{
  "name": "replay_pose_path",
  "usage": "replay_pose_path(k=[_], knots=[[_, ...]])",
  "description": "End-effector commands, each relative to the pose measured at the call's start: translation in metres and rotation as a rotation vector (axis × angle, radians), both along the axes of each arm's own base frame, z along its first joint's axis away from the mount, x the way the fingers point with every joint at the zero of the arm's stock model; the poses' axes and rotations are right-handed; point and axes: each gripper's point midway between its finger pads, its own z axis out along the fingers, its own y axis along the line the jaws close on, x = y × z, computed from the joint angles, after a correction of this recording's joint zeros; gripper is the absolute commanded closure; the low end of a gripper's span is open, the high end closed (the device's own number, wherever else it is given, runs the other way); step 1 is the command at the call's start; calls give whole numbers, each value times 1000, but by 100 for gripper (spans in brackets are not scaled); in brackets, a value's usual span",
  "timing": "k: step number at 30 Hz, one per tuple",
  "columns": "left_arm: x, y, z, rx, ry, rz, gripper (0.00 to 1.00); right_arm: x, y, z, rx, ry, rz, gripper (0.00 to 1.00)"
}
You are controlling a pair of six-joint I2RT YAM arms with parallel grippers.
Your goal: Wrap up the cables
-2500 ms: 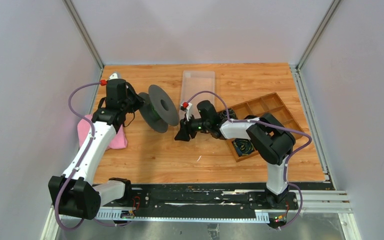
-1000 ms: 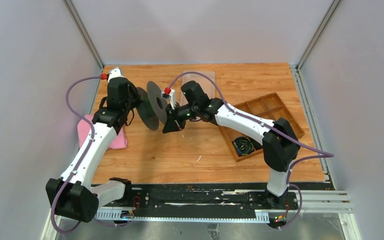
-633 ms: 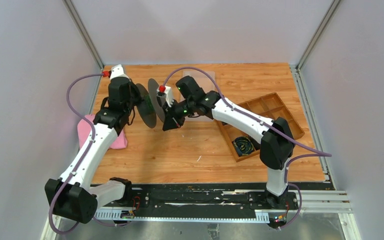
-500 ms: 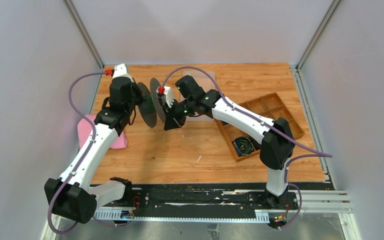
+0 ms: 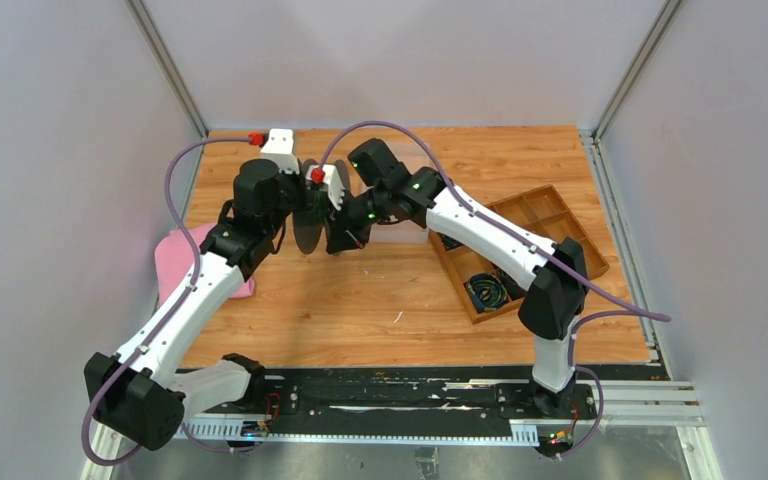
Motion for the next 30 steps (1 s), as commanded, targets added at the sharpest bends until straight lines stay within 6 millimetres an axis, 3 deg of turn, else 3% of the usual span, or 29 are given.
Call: replay_pose_path(k=[1,13,30], knots=[[-5,-12,7,71,-67,-111,100,1,1,17,35,-18,35,99],[-7,-18,6,48,-72,-134,100,-12,-3,16,41,140,22,99],[-11,-20,-1,70,-64,-161,100,2,-16,32,74,123,-13,98]])
